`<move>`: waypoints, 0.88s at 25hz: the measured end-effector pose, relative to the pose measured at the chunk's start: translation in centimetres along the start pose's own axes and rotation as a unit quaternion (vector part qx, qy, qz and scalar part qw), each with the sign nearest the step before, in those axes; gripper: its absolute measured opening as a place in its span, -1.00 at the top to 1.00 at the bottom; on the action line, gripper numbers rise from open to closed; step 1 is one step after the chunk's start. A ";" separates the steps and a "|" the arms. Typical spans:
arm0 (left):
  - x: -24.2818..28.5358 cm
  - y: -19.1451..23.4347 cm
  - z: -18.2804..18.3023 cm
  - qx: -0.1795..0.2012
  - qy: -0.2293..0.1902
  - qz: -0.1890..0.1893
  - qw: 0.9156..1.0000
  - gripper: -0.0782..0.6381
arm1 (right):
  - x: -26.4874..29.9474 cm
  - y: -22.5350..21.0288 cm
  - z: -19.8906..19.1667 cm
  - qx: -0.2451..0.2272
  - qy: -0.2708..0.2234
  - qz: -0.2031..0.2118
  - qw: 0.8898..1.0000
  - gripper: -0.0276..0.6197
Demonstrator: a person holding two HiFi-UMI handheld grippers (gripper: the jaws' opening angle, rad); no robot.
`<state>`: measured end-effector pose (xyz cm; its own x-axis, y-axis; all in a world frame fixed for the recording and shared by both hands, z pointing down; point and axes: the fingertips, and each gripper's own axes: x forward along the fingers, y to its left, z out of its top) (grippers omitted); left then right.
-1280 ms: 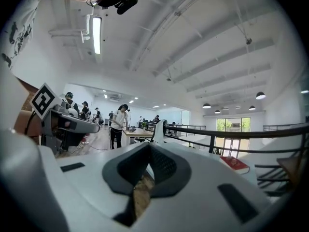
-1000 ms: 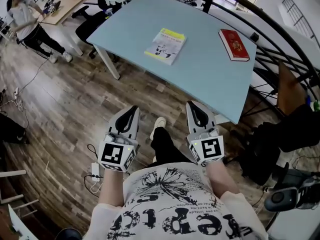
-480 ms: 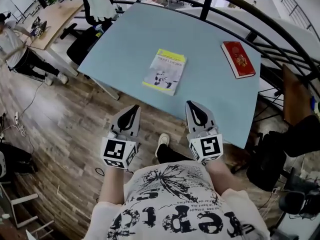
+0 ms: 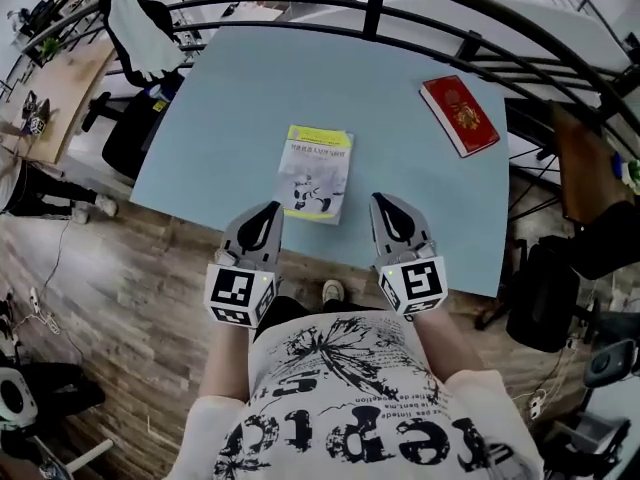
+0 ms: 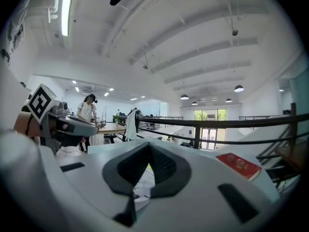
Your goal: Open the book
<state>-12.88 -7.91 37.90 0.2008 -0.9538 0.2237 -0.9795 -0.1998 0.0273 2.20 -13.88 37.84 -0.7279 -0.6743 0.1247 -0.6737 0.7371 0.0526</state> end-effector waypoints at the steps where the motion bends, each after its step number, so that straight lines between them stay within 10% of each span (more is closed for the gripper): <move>1: 0.8 0.2 -0.2 0.002 0.004 -0.013 1.000 0.72 | 0.3 -0.2 -0.2 0.002 0.005 -0.010 1.000 0.88; 10: 6.6 0.6 -4.6 0.036 0.080 -0.125 0.988 0.72 | 1.5 -0.7 -2.4 0.027 0.041 -0.110 0.993 0.88; 22: 10.8 -4.6 -14.4 0.076 0.191 -0.281 0.938 0.56 | 0.2 0.1 -9.4 0.070 0.114 -0.197 0.971 0.88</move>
<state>-6.43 -14.07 54.26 0.6339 -0.5446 0.5492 -0.7017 -0.7036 0.1123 3.19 -13.57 47.20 -0.3733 -0.8636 0.3388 -0.9167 0.3995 0.0082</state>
